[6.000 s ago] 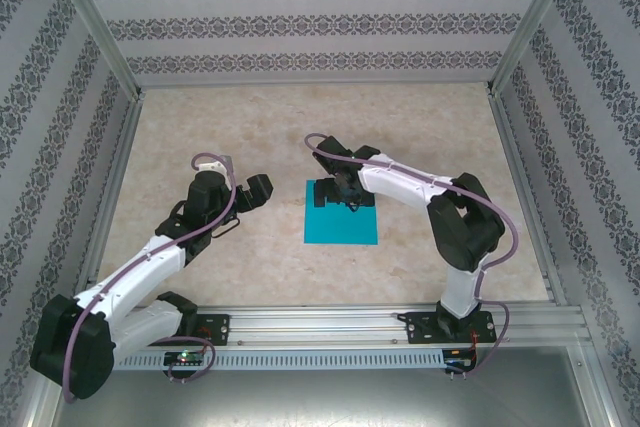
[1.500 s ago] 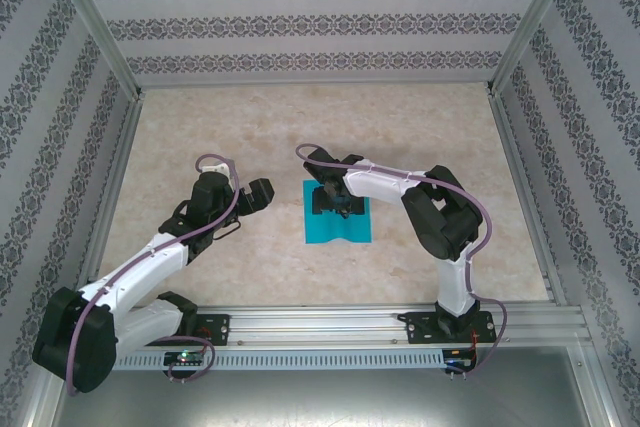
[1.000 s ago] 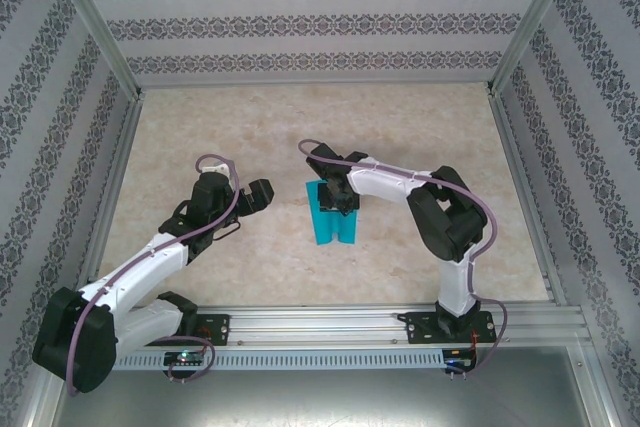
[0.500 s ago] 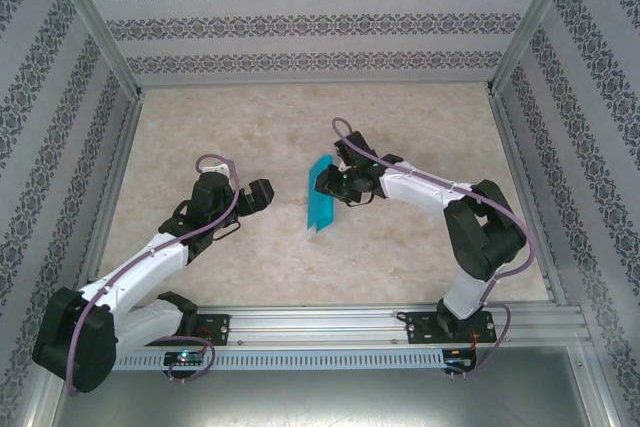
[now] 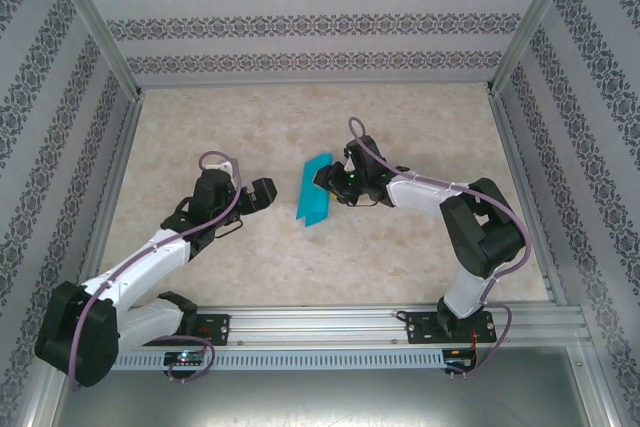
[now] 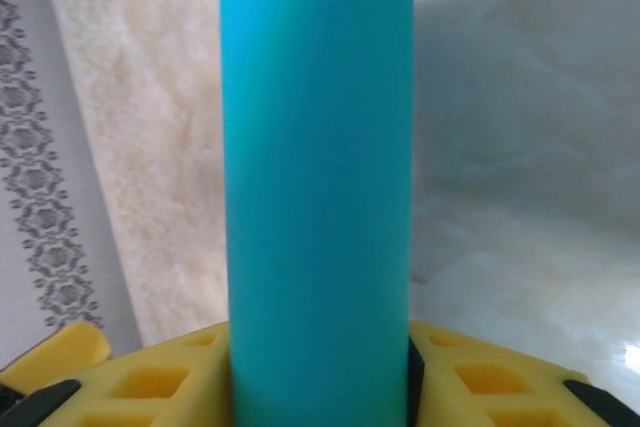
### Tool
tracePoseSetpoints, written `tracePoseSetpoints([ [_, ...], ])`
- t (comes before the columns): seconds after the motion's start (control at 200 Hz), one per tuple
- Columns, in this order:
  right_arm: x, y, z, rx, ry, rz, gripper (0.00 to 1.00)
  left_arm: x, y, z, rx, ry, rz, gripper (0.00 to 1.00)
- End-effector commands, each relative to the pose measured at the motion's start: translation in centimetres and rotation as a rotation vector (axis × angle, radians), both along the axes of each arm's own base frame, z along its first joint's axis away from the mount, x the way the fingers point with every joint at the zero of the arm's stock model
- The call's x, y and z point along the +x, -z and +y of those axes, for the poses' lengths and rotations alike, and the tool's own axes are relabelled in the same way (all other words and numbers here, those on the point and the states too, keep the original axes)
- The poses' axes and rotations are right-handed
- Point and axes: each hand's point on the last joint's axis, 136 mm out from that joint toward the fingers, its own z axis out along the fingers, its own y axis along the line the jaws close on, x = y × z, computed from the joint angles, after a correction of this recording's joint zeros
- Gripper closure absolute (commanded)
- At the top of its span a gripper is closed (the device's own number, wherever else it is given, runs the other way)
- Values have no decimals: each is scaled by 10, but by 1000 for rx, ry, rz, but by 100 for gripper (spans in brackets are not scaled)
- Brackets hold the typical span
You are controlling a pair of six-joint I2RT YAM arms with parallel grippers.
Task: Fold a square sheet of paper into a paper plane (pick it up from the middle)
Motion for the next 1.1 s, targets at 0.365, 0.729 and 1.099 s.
tracePoseSetpoints([
  [0.365,-13,31,-58,-301,-29,45,36,12,-12,-22,-41,71,-15,0],
  [0.729,-13,28,-38,-153,-105,32,48,17,-10,-35,-54,106,-1,0],
  [1.099,2,19,10,82,-43,17,55,12,-14,-35,-32,102,-5,0],
])
